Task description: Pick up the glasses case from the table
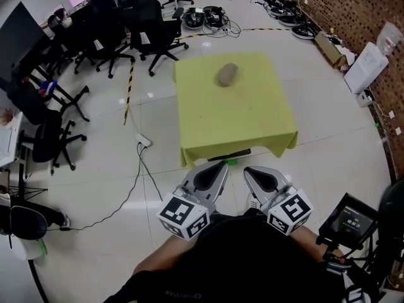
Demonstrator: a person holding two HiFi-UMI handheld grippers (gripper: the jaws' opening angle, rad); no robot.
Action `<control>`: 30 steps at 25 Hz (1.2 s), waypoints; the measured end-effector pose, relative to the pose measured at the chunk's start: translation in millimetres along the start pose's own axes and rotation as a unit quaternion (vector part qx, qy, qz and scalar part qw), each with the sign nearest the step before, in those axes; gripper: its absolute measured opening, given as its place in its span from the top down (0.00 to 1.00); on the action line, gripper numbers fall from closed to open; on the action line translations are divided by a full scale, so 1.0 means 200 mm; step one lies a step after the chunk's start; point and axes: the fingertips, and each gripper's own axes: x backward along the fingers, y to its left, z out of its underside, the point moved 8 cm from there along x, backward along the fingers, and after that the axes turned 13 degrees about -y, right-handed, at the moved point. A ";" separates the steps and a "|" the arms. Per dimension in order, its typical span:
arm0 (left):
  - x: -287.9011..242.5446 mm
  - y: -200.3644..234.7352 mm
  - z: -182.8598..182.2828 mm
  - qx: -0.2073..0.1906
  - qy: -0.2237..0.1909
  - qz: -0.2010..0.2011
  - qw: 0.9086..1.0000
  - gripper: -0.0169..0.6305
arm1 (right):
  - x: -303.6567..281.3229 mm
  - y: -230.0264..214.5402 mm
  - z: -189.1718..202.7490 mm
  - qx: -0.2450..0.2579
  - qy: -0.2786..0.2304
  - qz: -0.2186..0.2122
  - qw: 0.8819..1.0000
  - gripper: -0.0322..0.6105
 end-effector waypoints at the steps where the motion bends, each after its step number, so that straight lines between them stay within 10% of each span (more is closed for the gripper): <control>1: 0.00 0.00 0.00 -0.002 0.000 0.000 1.000 0.96 | 0.00 0.00 0.00 0.000 -0.002 0.000 1.000 0.95; 8: -0.01 -0.01 0.00 -0.015 -0.004 0.002 1.000 0.96 | 0.02 -0.02 0.01 0.001 -0.016 0.002 1.000 0.95; 30: -0.98 -0.21 0.11 -0.039 0.017 -0.043 0.998 0.96 | 0.15 -1.03 -0.22 -0.042 -0.029 -0.041 0.998 0.95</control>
